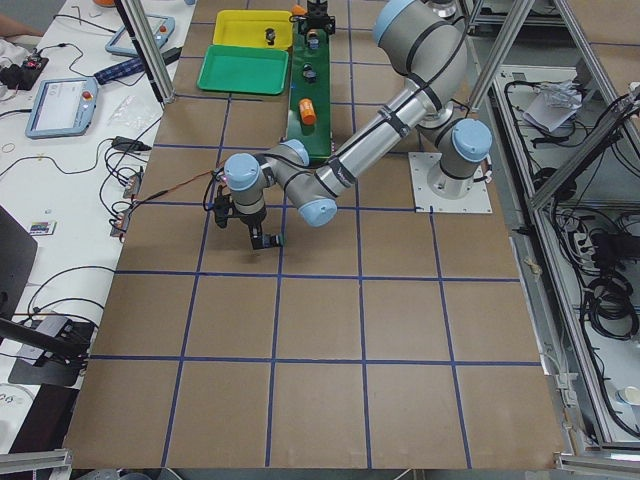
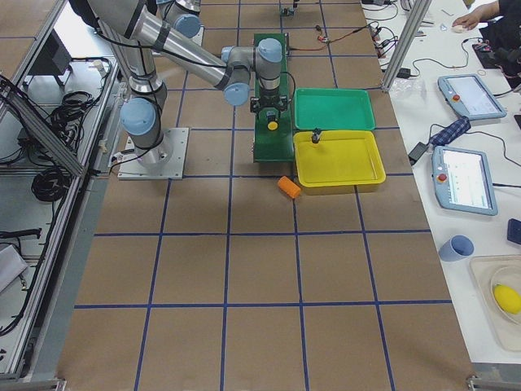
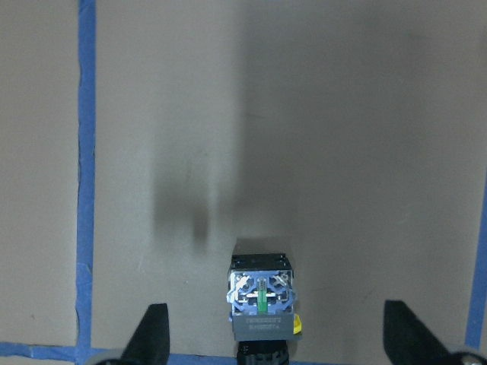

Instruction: Sort buttons by color to trays

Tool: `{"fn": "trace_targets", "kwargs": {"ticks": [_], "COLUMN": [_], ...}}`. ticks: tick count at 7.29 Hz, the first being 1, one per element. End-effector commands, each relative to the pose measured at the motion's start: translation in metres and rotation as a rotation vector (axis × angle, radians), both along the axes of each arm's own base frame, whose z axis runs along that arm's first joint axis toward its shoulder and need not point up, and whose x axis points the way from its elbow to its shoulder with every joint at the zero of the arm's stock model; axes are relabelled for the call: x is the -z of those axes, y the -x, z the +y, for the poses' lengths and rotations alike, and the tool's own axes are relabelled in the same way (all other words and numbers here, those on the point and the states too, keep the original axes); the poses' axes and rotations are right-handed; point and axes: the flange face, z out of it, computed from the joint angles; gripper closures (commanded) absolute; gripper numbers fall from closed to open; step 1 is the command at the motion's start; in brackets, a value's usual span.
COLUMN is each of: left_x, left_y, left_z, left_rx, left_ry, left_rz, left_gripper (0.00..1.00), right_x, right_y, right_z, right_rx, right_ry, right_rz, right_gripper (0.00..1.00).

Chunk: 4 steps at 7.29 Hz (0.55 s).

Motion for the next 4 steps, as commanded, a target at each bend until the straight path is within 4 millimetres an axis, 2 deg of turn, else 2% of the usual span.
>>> {"fn": "trace_targets", "kwargs": {"ticks": [1,2,3,4], "left_x": [0.022,0.031,0.039,0.038], "left_y": [0.000,-0.002,0.001,0.002], "left_z": [0.000,0.000,0.002,0.002], "left_rx": [-0.059,-0.053,-0.052,-0.049], "left_ry": [-0.037,-0.042,-0.063,-0.065], "left_rz": [0.019,0.019,0.032,0.029], "left_gripper": [0.00,0.00,0.00,0.26], "right_x": [-0.003,-0.005,-0.009,-0.025], "right_y": [0.001,0.001,0.002,0.007], "right_z": [-0.002,-0.004,-0.008,-0.022], "right_rx": [-0.020,-0.023,-0.023,-0.056], "right_ry": [0.018,0.022,0.034,0.076], "right_rz": [0.012,0.014,0.016,0.031], "right_gripper": [0.77,0.93,1.00,1.00]}}
